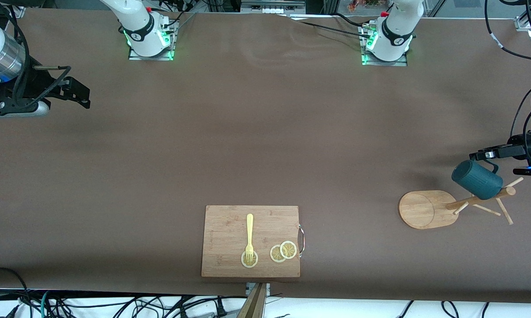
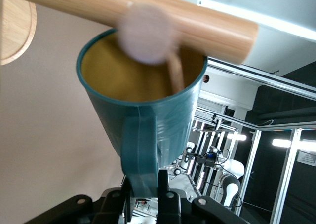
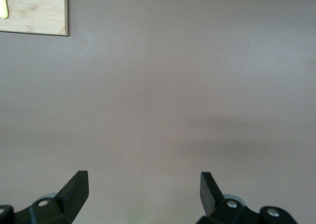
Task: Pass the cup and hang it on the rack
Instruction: 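Carry the mug with the left gripper and hook its handle on the rack peg, then open the left gripper and release the mug on the rack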
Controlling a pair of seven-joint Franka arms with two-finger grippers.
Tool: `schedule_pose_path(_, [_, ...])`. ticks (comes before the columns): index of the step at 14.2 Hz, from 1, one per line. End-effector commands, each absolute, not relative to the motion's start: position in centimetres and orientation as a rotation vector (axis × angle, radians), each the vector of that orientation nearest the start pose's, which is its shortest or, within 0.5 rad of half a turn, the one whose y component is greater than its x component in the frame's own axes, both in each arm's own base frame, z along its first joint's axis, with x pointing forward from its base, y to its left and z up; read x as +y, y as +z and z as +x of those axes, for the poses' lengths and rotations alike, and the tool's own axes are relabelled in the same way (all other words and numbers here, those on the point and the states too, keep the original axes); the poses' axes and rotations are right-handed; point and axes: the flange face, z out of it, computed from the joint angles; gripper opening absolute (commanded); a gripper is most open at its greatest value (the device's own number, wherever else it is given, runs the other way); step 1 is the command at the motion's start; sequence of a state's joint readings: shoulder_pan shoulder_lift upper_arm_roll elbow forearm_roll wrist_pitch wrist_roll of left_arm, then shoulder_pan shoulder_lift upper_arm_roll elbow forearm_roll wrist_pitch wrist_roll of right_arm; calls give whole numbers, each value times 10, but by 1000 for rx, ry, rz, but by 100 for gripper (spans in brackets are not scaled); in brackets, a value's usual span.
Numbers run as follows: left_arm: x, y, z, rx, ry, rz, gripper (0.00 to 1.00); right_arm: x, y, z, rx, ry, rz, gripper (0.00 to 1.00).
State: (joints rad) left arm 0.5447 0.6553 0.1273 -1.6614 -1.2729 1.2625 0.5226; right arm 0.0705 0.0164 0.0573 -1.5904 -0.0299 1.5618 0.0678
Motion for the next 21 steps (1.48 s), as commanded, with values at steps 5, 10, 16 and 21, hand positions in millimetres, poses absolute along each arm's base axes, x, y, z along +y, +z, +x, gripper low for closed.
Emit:
schedule_pose_path(5, [283, 248, 563, 343, 14, 1563, 49, 66, 610, 553, -93, 60, -3181, 100])
schedule_pose_path(10, [288, 248, 561, 320, 46, 1571, 100, 66, 610, 553, -93, 60, -3181, 100])
schedule_pose_path(16, [295, 287, 559, 214, -15, 1668, 100, 66, 610, 553, -93, 57, -3181, 100])
schedule_pose_path(21, [305, 320, 534, 147, -132, 1799, 100, 66, 609, 554, -96, 60, -3181, 100])
